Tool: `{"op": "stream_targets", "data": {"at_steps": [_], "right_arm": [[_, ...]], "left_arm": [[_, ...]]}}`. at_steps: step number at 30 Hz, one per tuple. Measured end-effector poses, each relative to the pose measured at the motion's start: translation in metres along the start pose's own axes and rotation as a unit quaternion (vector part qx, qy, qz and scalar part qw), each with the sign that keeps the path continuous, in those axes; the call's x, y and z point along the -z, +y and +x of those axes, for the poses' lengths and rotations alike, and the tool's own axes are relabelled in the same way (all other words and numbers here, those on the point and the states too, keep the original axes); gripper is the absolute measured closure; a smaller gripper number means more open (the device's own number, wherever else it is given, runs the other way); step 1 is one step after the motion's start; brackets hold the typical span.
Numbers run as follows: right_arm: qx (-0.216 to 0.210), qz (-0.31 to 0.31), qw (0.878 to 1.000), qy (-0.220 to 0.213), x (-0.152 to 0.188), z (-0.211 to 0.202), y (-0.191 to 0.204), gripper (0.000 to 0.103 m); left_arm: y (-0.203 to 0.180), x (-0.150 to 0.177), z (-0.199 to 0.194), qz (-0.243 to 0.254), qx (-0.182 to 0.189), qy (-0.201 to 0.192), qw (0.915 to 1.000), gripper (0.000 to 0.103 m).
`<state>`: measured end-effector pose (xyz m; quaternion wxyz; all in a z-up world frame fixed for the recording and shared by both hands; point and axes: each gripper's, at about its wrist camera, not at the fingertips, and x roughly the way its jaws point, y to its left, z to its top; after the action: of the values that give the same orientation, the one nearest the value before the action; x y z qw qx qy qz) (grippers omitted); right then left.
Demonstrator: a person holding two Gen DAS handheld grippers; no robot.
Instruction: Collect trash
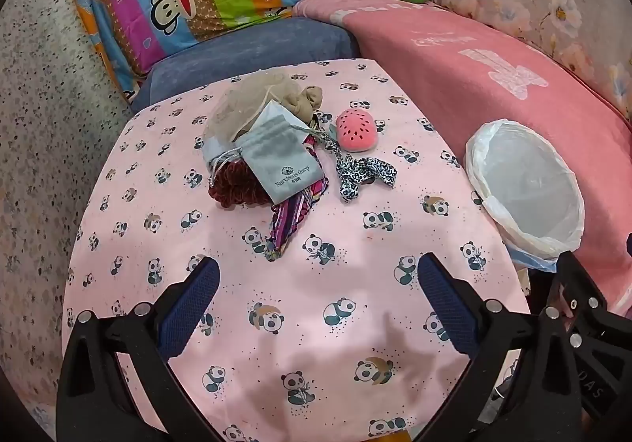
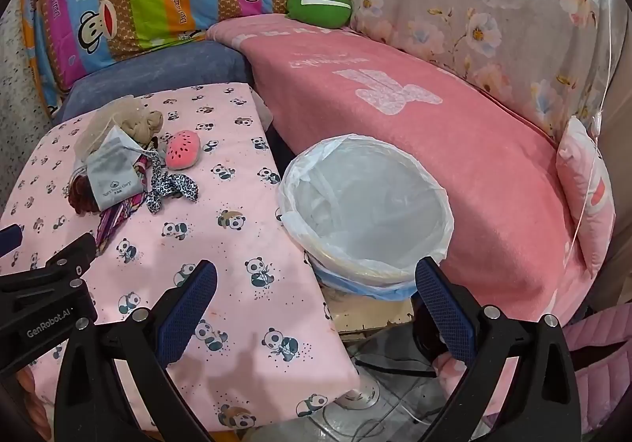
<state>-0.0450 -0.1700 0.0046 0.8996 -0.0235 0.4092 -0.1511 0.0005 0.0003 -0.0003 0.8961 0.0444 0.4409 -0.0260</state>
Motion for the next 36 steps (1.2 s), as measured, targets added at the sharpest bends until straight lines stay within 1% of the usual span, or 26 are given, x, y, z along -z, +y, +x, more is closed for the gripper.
{"op": "stream_targets", "data": {"at_steps": [13,15,26,28,36], "right_arm": [[0.002,-0.001,1.0,0.0,-0.001,-0.002,-0.001,0.007],[0.003,-0.002,1.0,-0.001,-0.001,-0.001,0.0,0.007],[0.003,-0.002,1.0,-0.001,-0.004,-0.005,0.001,0.007],[0.003,-0.002,1.0,-0.002,-0.004,-0.005,0.001,0.007],[0.005,-0.004,1.0,-0.003,-0.006,-0.007,0.0,0.007]], "left_arm": [[0.0,0.0,0.0,0.001,-0.001,-0.003,1.0,0.008],[-0.006,0.002,0.007,0.002,0.0,-0.003,1.0,0.008],[-0.01,0.002,0.007,-0.001,0.003,-0.001,1.0,0.008],[-0.003,0.001,0.003,-0.003,0.007,-0.002,1.0,0.008],[-0.002,0.001,0.002,-0.005,0.007,-0.003,1.0,0.008]]}}
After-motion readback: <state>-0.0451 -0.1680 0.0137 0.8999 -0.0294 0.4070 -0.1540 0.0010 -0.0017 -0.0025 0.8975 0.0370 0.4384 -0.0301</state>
